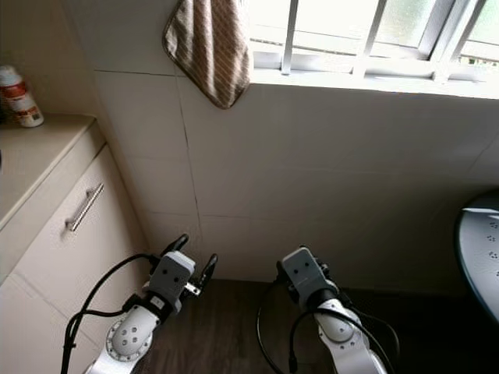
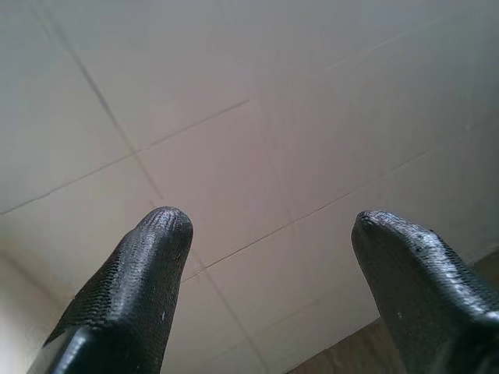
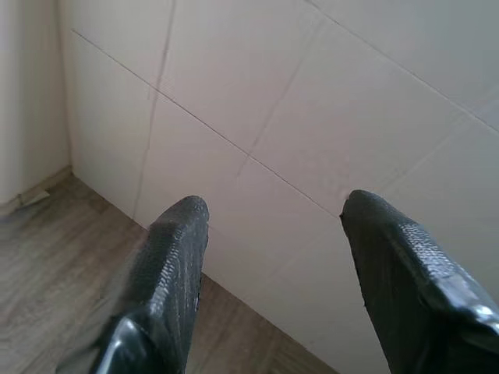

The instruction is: Kitchen organization

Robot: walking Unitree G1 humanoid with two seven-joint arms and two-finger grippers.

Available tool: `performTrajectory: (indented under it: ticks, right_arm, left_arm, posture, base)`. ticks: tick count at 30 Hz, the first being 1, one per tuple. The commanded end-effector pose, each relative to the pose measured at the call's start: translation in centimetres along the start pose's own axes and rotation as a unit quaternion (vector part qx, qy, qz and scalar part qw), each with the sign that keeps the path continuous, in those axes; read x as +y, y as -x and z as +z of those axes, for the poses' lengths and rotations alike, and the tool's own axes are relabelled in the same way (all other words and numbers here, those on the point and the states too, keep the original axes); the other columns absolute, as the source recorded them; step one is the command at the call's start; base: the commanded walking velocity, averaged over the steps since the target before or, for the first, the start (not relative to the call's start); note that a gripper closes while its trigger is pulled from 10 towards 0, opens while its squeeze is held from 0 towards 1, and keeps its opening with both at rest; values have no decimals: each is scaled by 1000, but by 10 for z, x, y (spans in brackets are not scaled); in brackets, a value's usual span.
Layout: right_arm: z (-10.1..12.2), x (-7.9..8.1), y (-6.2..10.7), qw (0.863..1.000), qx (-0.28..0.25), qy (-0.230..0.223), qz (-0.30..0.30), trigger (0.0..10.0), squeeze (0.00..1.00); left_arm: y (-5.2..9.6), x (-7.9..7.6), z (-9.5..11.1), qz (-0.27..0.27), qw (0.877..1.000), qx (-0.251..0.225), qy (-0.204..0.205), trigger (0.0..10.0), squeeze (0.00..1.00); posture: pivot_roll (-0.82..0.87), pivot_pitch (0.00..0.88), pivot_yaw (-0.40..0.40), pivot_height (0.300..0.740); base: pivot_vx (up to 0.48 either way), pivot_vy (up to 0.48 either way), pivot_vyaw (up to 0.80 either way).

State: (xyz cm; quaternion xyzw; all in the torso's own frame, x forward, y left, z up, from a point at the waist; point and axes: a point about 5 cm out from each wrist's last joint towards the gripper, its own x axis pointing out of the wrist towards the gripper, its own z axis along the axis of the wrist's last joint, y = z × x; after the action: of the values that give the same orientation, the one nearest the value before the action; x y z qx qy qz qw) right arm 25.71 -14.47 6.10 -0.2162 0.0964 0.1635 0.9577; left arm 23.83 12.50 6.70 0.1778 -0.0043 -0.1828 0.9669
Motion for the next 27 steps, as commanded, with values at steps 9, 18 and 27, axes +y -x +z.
performTrajectory:
  ticks: [9, 18, 27]
  right_arm:
    - [-6, -2, 0, 1000, 14, 3, -4, 10000, 0]
    - [-8, -3, 0, 1000, 18, 3, -8, 10000, 0]
    - [-13, -2, 0, 1000, 24, 6, -12, 10000, 0]
  left_arm:
    - [-1, -6, -1, -11, 1000, -1, 6, 10000, 0]
    - [-2, -7, -2, -12, 1000, -1, 8, 10000, 0]
    - [-2, -9, -6, -17, 1000, -1, 4, 10000, 0]
  posture:
    - [26, 0, -30, 740]
    - [25, 0, -32, 740]
    - [27, 0, -37, 740]
  base:
    - [-312, 0, 0]
    - [-311, 0, 0]
    - [-295, 0, 0]
